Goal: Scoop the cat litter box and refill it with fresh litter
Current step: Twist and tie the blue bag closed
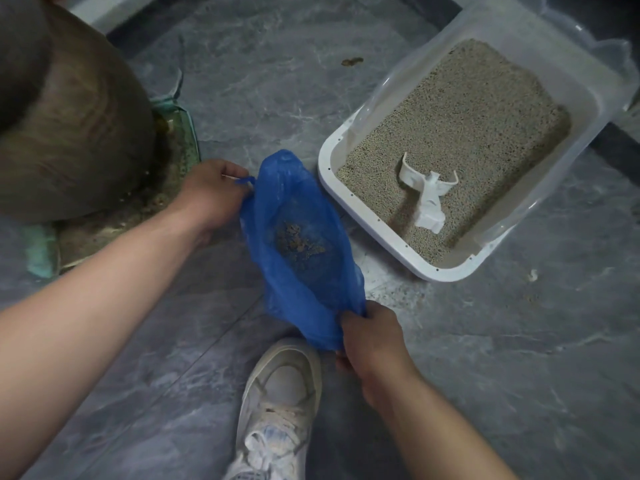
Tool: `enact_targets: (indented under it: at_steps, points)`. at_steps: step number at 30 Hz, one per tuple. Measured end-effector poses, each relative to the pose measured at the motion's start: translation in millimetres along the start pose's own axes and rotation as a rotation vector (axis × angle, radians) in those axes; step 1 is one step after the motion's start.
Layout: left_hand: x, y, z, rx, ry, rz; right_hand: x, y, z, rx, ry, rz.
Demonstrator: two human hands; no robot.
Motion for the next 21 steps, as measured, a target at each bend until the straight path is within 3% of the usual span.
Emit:
enact_targets:
  at_steps: [4, 11, 15, 19, 21]
  points:
    - [-18.5, -3.8, -5.4, 0.116, 0.019, 0.139, -11.3, 2.0, -8.2, -0.111, -0.158, 0.030]
    - [-55.5, -16.9, 13.7, 0.245, -0.176, 0.298, -31.5, -10.0, -26.6, -0.379, -0.293, 0.119]
    - [-71.5, -24.3, 35.9, 0.264, -0.261, 0.284, -42.7, -16.8, -32.9, -0.327, -0.134, 0.124]
    - [-89.0, -49.3, 82.0, 0.301, -0.259, 0.221, -62.5, -50.0, -41.1, -0.126, 0.191, -0.074]
    - [-102.0, -68.2, 111.0, 0.311, -0.217, 0.177, -78.7, -78.4, -48.2, -0.129, 0.250, -0.074]
Point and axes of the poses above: each hand's wrist, its own y-axis towards the middle knuckle, its own x-axis out of the palm, z = x × y, the point moved 3 cm from there along y, towards the middle knuckle, and after that the axes turned 10 degrees about x, right-handed, at the moved point
